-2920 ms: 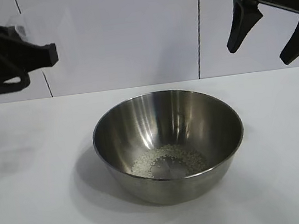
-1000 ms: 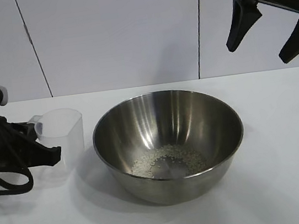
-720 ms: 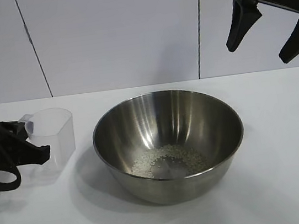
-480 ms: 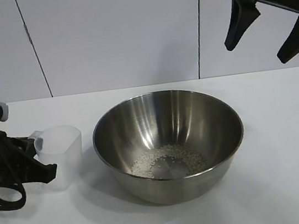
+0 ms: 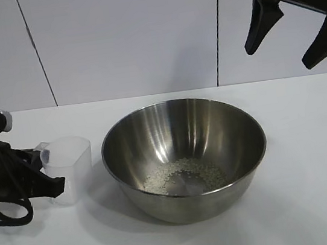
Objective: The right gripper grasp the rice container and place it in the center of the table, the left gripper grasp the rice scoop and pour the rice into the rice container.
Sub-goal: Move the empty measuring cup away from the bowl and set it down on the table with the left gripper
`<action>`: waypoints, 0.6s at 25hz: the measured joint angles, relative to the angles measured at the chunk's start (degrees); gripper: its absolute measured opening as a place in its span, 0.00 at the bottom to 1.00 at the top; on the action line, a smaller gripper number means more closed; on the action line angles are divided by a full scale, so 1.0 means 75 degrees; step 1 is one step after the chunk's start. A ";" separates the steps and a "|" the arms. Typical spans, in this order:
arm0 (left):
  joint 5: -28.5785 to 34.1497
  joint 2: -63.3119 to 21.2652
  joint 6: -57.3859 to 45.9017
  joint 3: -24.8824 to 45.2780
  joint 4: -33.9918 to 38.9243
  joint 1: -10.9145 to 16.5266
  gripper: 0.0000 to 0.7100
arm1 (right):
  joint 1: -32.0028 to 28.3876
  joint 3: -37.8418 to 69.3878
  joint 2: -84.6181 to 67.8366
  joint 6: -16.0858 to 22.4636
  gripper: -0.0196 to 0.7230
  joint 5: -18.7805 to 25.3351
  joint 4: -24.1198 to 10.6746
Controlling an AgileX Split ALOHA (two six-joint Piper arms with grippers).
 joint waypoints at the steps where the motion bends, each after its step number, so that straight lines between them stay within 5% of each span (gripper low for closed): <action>1: 0.0000 0.0000 -0.0038 0.0000 0.0000 0.0000 0.01 | 0.0000 0.0000 0.0000 0.0000 0.89 0.0000 0.0000; 8: 0.0000 0.0000 -0.0120 0.0000 0.0000 0.0000 0.15 | 0.0000 0.0000 0.0000 0.0000 0.89 0.0008 0.0000; 15: 0.0000 0.0000 -0.0120 0.0080 0.0000 0.0000 0.42 | 0.0000 0.0000 0.0000 0.0000 0.89 0.0032 0.0000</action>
